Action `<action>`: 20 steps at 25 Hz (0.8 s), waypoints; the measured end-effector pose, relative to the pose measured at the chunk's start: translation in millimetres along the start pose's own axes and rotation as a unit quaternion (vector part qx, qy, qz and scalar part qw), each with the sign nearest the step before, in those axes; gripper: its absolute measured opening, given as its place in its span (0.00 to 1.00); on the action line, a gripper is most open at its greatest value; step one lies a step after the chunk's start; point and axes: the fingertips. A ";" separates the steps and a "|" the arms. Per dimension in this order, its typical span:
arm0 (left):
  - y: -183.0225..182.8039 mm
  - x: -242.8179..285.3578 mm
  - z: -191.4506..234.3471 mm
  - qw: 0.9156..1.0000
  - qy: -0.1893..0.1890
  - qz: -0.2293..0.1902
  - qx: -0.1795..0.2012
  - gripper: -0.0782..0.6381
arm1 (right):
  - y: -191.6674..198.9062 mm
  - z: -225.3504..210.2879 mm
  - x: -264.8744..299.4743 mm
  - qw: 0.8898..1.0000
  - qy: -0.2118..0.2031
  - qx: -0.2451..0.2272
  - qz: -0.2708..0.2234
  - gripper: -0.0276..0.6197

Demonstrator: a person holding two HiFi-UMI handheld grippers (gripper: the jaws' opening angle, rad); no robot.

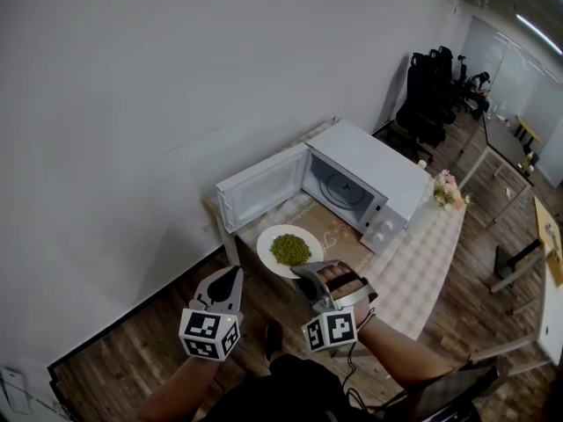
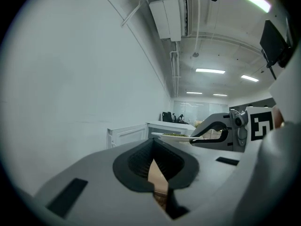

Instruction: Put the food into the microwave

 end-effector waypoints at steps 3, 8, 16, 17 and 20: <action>-3.8 26.3 -1.2 1.000 0.013 0.008 0.011 0.12 | 23.5 -2.7 14.7 1.000 -0.002 0.004 0.016 0.08; -8.6 71.9 -3.1 0.999 0.037 0.026 0.025 0.12 | 64.3 -7.4 40.9 0.999 -0.003 0.019 0.042 0.08; 3.1 152.3 -5.0 0.995 0.072 0.063 0.029 0.12 | 136.6 -6.8 81.8 0.994 -0.002 0.052 0.095 0.08; 5.5 162.5 -5.7 0.994 0.076 0.068 0.030 0.12 | 145.1 -5.8 87.4 0.993 -0.002 0.056 0.100 0.08; 13.1 189.7 -8.0 0.992 0.087 0.080 0.033 0.12 | 167.4 -1.1 103.6 0.992 -0.005 0.062 0.111 0.08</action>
Point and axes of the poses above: the fingertips, and each gripper's own axes: x forward along the fingers, z to its left, y out of its underside, and after that the axes turned 13 degrees about -x, right-handed
